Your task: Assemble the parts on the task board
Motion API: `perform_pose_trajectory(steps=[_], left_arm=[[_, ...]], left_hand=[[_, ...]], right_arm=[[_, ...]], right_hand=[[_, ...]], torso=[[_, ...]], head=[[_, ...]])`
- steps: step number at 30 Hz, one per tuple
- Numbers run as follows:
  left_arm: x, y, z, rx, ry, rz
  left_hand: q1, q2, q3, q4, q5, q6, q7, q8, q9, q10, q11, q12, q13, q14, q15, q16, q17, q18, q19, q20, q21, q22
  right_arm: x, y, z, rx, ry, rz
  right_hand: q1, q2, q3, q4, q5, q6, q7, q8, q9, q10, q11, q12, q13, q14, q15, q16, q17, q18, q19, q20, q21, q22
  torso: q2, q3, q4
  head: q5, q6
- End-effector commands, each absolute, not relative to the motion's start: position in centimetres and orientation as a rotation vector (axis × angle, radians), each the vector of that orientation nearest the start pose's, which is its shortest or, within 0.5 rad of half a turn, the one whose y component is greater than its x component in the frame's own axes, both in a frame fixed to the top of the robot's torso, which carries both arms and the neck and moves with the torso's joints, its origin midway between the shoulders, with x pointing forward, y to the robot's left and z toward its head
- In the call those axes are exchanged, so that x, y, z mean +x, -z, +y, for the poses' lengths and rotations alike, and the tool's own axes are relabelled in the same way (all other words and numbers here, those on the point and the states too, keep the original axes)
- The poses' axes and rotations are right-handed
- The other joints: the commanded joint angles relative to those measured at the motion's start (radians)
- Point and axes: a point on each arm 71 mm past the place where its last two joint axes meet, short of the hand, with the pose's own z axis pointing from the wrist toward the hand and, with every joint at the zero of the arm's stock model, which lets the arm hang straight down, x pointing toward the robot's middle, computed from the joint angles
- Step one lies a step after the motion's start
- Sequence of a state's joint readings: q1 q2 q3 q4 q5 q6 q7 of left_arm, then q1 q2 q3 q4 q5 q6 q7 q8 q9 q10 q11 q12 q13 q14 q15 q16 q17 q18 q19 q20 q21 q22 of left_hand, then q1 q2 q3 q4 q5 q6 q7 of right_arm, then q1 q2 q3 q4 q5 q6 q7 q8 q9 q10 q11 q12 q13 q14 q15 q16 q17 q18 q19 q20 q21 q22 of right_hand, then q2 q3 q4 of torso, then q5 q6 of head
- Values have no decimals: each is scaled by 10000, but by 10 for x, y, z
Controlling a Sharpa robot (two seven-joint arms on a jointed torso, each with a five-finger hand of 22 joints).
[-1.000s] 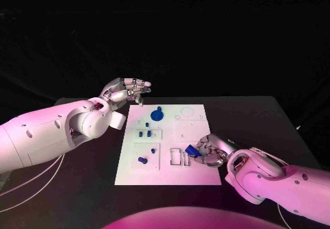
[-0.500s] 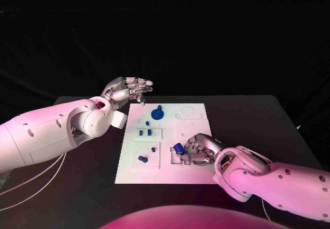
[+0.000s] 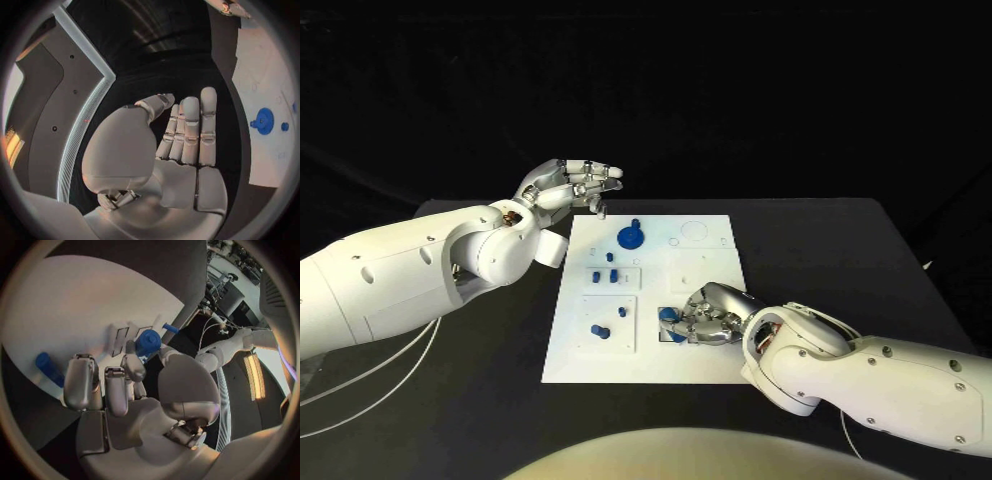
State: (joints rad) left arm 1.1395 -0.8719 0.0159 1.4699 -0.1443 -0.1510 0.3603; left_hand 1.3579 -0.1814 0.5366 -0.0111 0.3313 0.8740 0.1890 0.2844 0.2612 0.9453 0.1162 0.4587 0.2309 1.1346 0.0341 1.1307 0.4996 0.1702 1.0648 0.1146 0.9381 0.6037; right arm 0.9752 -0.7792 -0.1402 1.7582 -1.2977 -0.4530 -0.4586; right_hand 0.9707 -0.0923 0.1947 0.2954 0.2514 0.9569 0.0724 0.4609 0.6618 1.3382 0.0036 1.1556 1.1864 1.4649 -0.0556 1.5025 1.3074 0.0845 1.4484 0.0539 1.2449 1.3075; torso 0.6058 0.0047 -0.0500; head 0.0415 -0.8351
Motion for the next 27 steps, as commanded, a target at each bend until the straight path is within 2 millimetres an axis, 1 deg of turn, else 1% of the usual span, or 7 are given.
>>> perform_pose_trajectory(steps=[1,5,7,10,17,23,27], left_arm=[[490,189,228,-9930,16062,15172],[490,189,228,-9935,16052,15174],[491,189,228,-9938,16049,15178],[491,189,228,-9943,16039,15181],[491,190,229,-9959,16003,15180],[491,190,230,-9969,15977,15173],[491,190,230,-9976,15957,15166]], left_hand=[[-57,35,-49,-9,50,-69,0,59,-6,-60,22,41,-17,-47,15,53,-16,149,-7,96,-50,-15],[-57,35,-49,-9,50,-69,0,59,-6,-60,22,41,-17,-47,15,53,-16,149,-7,96,-50,-15],[-57,35,-49,-9,50,-69,0,59,-6,-60,22,41,-17,-47,15,53,-16,149,-7,96,-50,-15],[-57,35,-49,-9,50,-69,0,59,-6,-60,22,41,-17,-47,15,53,-16,149,-7,96,-50,-15],[-57,35,-49,-9,50,-69,0,59,-6,-60,22,41,-17,-47,15,53,-16,149,-7,96,-50,-15],[-57,35,-49,-9,50,-69,0,59,-6,-60,22,41,-17,-47,15,53,-16,149,-7,96,-50,-15],[-62,41,-45,-6,54,-91,3,89,-7,-84,26,71,-21,-55,17,66,-24,149,-5,98,-55,-18]], right_arm=[[367,297,-127,1783,-6821,20876],[369,298,-128,1668,-6636,20825],[370,298,-129,1539,-6483,20743],[371,298,-130,1415,-6354,20662],[370,296,-129,1223,-6383,20494],[365,292,-124,1062,-6726,20422],[362,290,-124,1000,-6807,20406]], right_hand=[[-108,-25,-44,-9,-37,-61,13,21,-8,68,-33,42,18,642,-86,26,241,-168,14,-85,-56,1308],[-205,-23,-144,-9,-106,-52,6,36,22,77,-39,48,41,634,-91,14,201,-163,6,-89,-86,1302],[-449,46,-398,-8,-447,-59,0,56,92,83,-45,36,81,630,-96,5,178,-158,-1,-96,-127,1303],[-639,117,-633,-3,-761,-68,-3,66,146,90,-44,27,117,624,-98,-6,148,-154,-6,-97,-162,1305],[-1129,309,-1247,7,-1269,-93,4,66,241,68,-37,-63,132,615,-93,-28,91,-145,-16,-92,-238,1307],[-1264,429,-1435,3,-1288,-91,4,67,268,92,-38,-42,177,618,-91,-26,100,-149,-5,-90,-227,1322],[-1259,478,-1466,-2,-1243,-85,1,70,276,103,-40,-32,193,616,-92,-30,86,-148,-6,-90,-234,1322]], torso=[[5,7,-7],[2,18,-13],[-4,20,-8],[-2,22,-4],[7,23,-13],[11,28,-3],[-2,23,-15]], head=[[22,-22],[14,-8],[3,-2],[-3,3],[-11,23],[-3,19],[1,13]])
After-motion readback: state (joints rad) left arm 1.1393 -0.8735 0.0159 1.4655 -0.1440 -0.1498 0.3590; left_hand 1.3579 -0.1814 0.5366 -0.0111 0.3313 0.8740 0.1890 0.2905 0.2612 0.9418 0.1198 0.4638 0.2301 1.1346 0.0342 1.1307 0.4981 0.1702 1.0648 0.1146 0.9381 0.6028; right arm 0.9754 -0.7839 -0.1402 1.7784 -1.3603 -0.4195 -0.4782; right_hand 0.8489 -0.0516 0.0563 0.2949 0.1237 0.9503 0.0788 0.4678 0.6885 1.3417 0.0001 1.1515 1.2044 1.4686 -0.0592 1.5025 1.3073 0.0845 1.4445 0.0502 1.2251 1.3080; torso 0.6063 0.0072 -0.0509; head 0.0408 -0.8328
